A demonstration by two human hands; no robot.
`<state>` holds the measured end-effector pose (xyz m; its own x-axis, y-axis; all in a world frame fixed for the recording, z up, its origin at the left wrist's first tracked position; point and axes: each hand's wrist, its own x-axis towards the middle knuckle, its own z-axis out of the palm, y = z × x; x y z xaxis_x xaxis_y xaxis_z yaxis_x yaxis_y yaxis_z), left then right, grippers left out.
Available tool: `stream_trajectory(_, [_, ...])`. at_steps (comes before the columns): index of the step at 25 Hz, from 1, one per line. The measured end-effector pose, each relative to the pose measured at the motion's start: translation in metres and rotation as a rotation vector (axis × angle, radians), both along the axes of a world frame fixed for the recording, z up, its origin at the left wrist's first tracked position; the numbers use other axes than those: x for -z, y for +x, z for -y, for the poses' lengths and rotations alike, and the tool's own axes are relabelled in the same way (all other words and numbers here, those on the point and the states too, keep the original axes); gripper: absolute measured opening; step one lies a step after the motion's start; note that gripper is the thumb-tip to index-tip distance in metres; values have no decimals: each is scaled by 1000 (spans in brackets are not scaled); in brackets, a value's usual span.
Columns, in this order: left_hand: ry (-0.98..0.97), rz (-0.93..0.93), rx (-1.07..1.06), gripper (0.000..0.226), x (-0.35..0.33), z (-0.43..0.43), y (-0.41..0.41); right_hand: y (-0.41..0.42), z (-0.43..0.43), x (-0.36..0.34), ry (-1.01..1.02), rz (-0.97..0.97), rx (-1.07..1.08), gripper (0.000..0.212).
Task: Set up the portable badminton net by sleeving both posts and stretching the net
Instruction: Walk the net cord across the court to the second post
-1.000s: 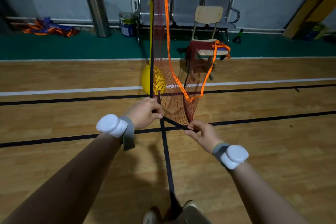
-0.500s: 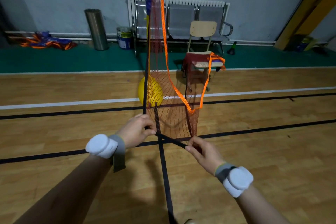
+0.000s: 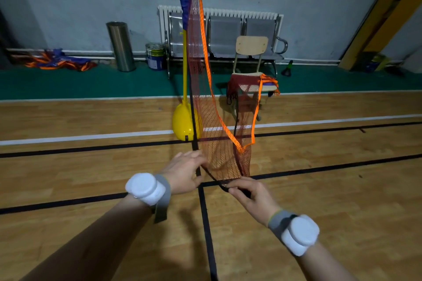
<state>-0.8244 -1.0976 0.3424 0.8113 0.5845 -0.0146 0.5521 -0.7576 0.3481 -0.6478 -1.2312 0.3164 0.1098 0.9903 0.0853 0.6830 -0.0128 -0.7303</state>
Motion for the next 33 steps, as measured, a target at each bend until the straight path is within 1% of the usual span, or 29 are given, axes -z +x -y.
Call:
stream_trajectory(2, [15, 38, 79, 39, 2, 13, 13, 0, 4, -1, 7, -6, -7, 17])
stream_trajectory(4, [31, 79, 136, 39, 3, 24, 23, 4, 7, -3, 15, 0, -6, 18])
stream_trajectory(6, [46, 87, 169, 36, 3, 32, 29, 7, 8, -5, 19, 7, -19, 18])
stream_trajectory(8, [60, 43, 179, 29, 0, 36, 35, 14, 11, -7, 30, 24, -44, 18])
stream_trajectory(10, [37, 21, 145, 26, -6, 39, 40, 24, 12, -7, 40, 47, -28, 16])
stream_trajectory(12, [-14, 37, 105, 25, -12, 45, 47, 36, 16, -8, 33, 62, 6, 7])
stream_trajectory(16, [-42, 78, 49, 18, -25, 59, 54, 58, 23, -7, -36, 96, -26, 15])
stream_trajectory(19, [-35, 101, -1, 12, -31, 66, 51, 70, 30, -3, -90, 18, -22, 20])
stream_trajectory(21, [-30, 105, -32, 11, -35, 72, 48, 72, 36, -4, -110, 8, -42, 24])
stream_trajectory(26, [-27, 119, -83, 11, -38, 79, 40, 74, 51, -4, -82, 57, -84, 30])
stream_trajectory(30, [-31, 130, -112, 10, -38, 83, 40, 84, 70, -5, -96, 43, -93, 22])
stream_trajectory(32, [-24, 115, -131, 9, -35, 87, 41, 88, 77, -7, -57, 26, -77, 19])
stream_trajectory(33, [-16, 109, -139, 9, -33, 91, 43, 89, 82, -9, -26, 12, -67, 13])
